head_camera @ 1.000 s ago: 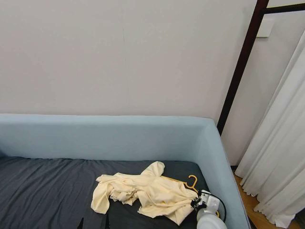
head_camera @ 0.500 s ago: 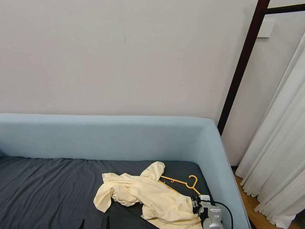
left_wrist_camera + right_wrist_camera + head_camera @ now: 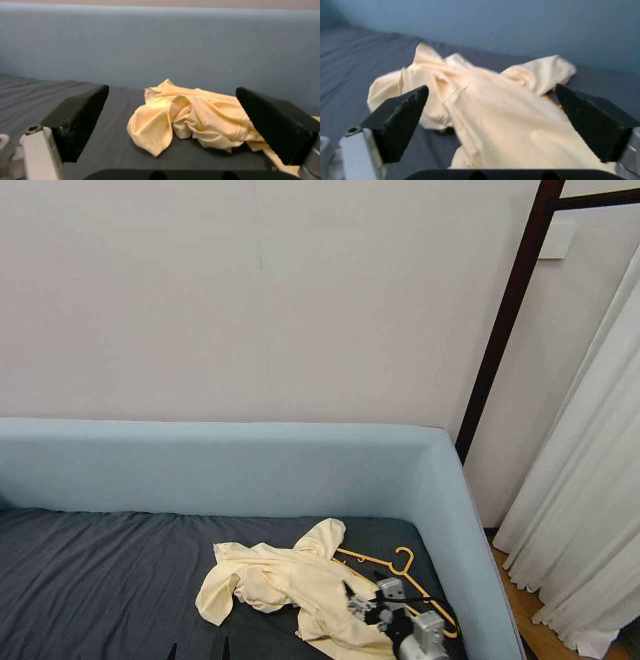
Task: Pick up the clothes from the sofa and hang them on the clothes hanger.
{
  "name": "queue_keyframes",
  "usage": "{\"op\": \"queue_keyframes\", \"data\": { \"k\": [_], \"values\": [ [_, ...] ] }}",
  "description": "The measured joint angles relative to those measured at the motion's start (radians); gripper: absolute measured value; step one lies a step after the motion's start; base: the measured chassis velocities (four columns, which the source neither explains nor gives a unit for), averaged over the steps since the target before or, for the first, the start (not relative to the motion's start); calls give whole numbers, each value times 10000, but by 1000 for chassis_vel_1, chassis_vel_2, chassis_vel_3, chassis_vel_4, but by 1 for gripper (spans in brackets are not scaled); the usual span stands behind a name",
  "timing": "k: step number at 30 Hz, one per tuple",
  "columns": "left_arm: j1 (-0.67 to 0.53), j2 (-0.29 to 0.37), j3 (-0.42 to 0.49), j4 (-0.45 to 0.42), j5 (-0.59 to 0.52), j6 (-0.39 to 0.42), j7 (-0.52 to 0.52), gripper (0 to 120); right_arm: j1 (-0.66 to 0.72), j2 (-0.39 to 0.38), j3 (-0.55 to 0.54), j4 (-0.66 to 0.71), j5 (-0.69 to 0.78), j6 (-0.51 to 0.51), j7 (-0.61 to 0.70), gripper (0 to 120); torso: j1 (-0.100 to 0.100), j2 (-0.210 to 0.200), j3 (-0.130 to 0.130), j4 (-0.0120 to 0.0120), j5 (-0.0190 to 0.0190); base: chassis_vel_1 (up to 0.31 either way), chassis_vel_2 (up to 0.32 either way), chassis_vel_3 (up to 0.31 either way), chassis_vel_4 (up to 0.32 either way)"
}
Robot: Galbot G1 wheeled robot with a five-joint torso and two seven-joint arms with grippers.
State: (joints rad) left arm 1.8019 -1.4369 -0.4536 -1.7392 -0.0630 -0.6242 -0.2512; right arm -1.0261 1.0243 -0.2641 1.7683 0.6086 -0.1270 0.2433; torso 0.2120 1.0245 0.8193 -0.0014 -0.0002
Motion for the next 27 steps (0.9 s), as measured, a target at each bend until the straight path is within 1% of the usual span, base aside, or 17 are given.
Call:
{"op": "queue_keyframes", "data": {
  "k": [1,5,6,8,10,12,14,15,16,19,26,27],
  "values": [
    [0,0,0,0,0,0,0,100,0,0,0,0,0,0,0,98,0,0,0,0,0,0,0,0,0],
    [114,-28,-64,8,4,-136,-1,100,1395,676,-1226,-1380,-79,-56,-253,100,0,0,0,-1,-1,0,0,0,0],
    [114,-28,-64,8,4,-136,-1,100,1395,676,-1226,-1380,-79,-56,-253,100,0,0,0,-1,-1,0,0,0,0],
    [151,-54,-86,20,5,-210,-3,100,2217,967,-1920,-1966,-209,-233,-382,100,0,0,0,0,0,0,0,0,0],
    [157,-63,-101,56,25,-281,-1,100,2751,1168,-2450,-2421,-303,-394,-463,100,0,0,1,0,-1,0,0,0,0],
    [160,-62,-107,69,36,-310,-1,100,2985,1273,-2666,-2642,-320,-479,-487,100,1,-1,1,-1,-1,0,0,0,0],
    [164,-57,-125,113,81,-419,50,100,3525,1670,-3083,-3319,-334,-691,-531,100,1,-1,0,-2,-3,0,0,0,0],
    [165,-51,-130,135,126,-457,70,100,3688,1856,-3196,-3616,-330,-772,-537,100,0,-1,1,-1,1,0,0,0,0],
    [165,-51,-130,135,126,-457,70,100,3688,1856,-3196,-3616,-330,-772,-537,100,0,-1,1,-1,1,0,0,0,0],
    [156,-50,-142,174,234,-637,68,100,4113,2454,-3461,-4645,-505,-824,-593,100,1,-1,0,-1,-1,0,0,0,0],
    [142,-93,-148,151,272,-830,42,100,4406,2850,-3678,-5415,-633,-941,-520,99,1,-1,1,-2,0,0,0,0,0],
    [128,-105,-148,151,275,-849,39,100,4432,2948,-3685,-5613,-725,-947,-498,95,1,-1,0,-3,0,0,0,0,0]
  ]
}}
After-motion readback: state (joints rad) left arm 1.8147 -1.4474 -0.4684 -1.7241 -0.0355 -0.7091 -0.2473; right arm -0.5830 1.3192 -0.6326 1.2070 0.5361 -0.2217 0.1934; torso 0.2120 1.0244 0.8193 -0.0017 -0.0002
